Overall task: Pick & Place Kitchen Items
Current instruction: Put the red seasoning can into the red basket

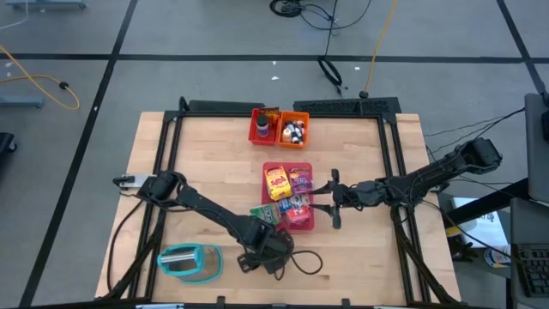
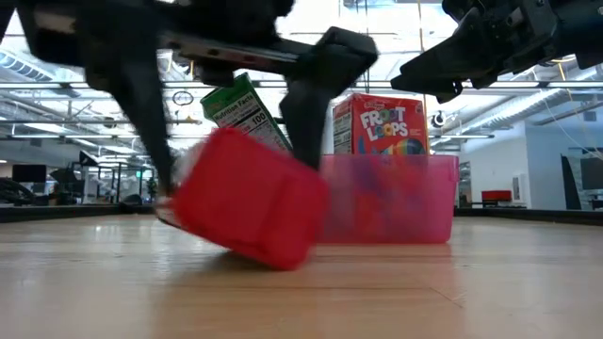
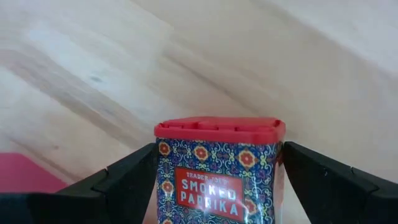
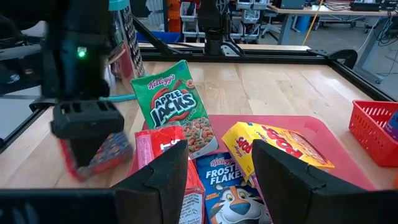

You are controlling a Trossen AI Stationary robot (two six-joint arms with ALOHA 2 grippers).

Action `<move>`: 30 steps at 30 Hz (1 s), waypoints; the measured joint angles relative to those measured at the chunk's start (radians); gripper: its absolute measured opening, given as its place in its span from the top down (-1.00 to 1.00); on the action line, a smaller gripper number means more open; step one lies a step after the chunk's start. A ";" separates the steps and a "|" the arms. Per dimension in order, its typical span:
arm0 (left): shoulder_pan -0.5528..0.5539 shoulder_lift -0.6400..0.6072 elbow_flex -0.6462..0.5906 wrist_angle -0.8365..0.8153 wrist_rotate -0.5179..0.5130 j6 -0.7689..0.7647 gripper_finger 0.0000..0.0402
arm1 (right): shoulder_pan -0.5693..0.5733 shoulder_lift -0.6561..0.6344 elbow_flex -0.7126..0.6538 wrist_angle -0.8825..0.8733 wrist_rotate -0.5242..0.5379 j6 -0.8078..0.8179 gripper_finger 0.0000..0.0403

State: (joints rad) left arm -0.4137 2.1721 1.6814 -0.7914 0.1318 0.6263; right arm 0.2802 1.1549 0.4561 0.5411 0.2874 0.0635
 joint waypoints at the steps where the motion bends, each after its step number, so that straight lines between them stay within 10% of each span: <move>1: -0.001 -0.001 0.000 0.023 0.000 -0.049 -0.68 | 0.000 0.000 0.000 0.000 0.000 0.000 0.15; 30: 0.013 0.004 -0.001 0.144 -0.104 -0.364 -0.68 | 0.000 0.000 0.000 -0.003 0.003 -0.005 0.15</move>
State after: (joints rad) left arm -0.4007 2.1757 1.6806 -0.6469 0.0279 0.2626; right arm 0.2802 1.1549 0.4561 0.5378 0.2905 0.0589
